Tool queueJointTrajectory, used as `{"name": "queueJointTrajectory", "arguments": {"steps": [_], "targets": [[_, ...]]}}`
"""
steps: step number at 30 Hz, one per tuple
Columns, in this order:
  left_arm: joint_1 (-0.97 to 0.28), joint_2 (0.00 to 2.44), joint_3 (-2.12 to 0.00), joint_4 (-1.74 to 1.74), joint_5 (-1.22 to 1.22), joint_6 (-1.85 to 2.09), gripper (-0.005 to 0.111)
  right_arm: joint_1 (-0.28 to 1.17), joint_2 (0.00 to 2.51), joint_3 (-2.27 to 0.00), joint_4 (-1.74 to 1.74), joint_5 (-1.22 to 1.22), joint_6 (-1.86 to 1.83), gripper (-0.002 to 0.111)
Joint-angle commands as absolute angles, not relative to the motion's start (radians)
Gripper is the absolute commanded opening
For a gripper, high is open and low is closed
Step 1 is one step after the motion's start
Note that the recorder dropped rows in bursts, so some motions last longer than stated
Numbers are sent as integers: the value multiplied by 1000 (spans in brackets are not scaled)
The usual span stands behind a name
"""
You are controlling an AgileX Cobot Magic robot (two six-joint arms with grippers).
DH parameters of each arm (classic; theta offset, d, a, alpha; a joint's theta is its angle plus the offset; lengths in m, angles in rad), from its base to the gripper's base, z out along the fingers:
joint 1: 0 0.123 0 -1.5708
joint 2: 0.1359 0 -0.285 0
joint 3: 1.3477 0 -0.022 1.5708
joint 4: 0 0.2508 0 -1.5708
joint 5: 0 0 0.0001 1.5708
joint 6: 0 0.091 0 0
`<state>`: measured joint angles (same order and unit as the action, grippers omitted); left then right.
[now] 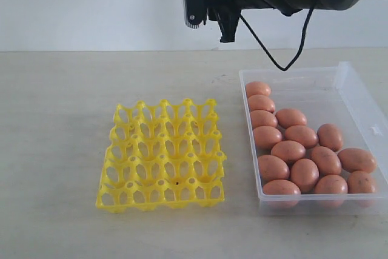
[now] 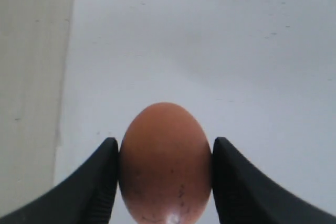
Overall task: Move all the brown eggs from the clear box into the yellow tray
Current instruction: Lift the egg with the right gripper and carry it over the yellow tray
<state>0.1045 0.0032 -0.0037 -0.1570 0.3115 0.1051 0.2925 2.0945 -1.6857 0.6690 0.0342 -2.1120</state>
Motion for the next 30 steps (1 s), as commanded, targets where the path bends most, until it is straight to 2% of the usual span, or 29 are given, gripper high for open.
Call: {"name": "queueJointTrajectory", "arguments": {"steps": [1,11,20,23,30], "targets": [[107,0,0,-158,299,109,4,336,2080,-1694,802,-179,-1962,4],[107,0,0,-158,299,109,4,349,2079,-1694,960,-190,-1223,4],[107,0,0,-158,305,109,4,349,2076,-1694,960,-20,-664,4],[107,0,0,-158,305,109,4,349,2069,-1694,960,61,-646,4],[107,0,0,-158,305,109,4,349,2005,-1694,992,304,-1030,0]]}}
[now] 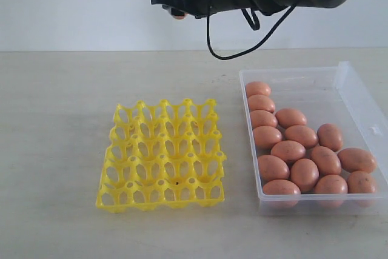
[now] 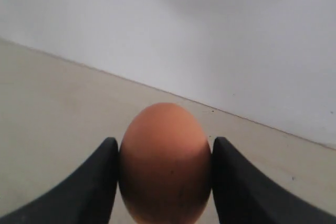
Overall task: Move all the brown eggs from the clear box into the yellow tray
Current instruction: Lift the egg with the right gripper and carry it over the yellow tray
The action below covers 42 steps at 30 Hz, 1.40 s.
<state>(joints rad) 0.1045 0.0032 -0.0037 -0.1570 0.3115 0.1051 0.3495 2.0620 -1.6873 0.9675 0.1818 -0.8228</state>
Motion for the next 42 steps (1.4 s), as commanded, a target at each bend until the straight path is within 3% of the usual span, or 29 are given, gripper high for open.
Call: {"name": "queueJointTrajectory", "arguments": {"steps": [1,5,11,19,26,35,42], "targets": [[107,0,0,-158,305,109,4,349,1994,-1694,1007,330,-1072,0],[107,0,0,-158,305,109,4,349,1961,-1694,1041,459,-1261,0],[107,0,0,-158,305,109,4,349,1957,-1694,975,868,-1602,0],[107,0,0,-158,305,109,4,349,1971,-1694,247,984,-1309,0],[107,0,0,-158,303,109,4,349,1977,-1694,-392,575,-563,0],[107,0,0,-158,303,109,4,349,1986,-1694,-397,103,-104,0],[107,0,0,-158,303,109,4,349,2019,-1683,-391,-120,145,0]]}}
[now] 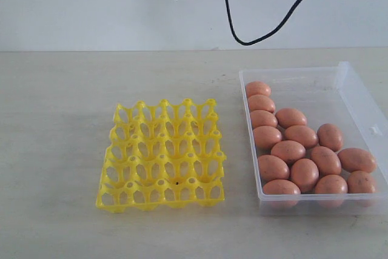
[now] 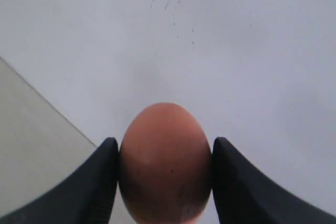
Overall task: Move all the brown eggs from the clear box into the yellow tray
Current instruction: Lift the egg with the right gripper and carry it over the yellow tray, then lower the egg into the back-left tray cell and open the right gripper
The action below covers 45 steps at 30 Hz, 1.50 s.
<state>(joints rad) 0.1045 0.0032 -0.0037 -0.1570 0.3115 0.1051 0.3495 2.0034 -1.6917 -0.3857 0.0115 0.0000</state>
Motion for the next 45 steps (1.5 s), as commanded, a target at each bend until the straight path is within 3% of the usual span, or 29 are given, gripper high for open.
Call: {"name": "queueJointTrajectory", "arguments": {"steps": [1,12,22,26,32,45], "targets": [[107,0,0,-158,303,109,4,349,2019,-1660,-391,-169,168,0],[107,0,0,-158,303,109,4,346,1964,-1235,-668,-859,472,0],[107,0,0,-158,307,109,4,367,2129,-1160,-711,-1099,680,0],[107,0,0,-158,307,109,4,421,2224,-1165,-615,-1197,577,0],[107,0,0,-158,307,109,4,482,2289,-1223,-515,-1173,452,0],[107,0,0,-158,307,109,4,498,2384,-1410,-478,-881,434,0]]}}
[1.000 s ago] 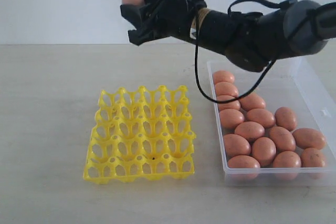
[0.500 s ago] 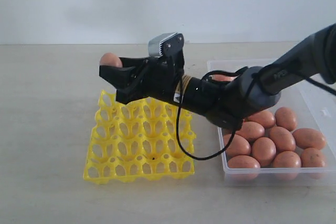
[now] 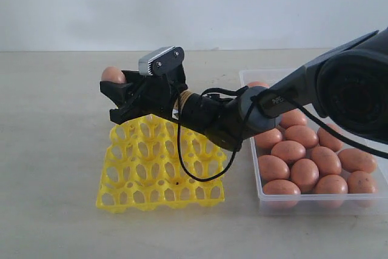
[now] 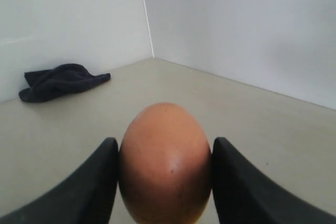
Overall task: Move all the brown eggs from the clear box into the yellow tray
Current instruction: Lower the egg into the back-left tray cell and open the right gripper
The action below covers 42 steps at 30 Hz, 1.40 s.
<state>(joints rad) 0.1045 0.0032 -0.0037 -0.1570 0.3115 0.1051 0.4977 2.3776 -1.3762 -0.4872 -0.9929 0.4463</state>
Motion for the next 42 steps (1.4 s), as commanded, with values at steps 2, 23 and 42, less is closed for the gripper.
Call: {"name": "queueJointTrajectory", "arguments": {"steps": [2,23,42], "targets": [[107,0,0,-158,307,109,4,498,2384,-1412,-478,-845,434,0],[107,0,0,-158,303,109,4,498,2384,-1412,-612,-721,485,2],[107,0,0,-158,306,109,4,498,2384,-1412,-614,-666,487,48]]}}
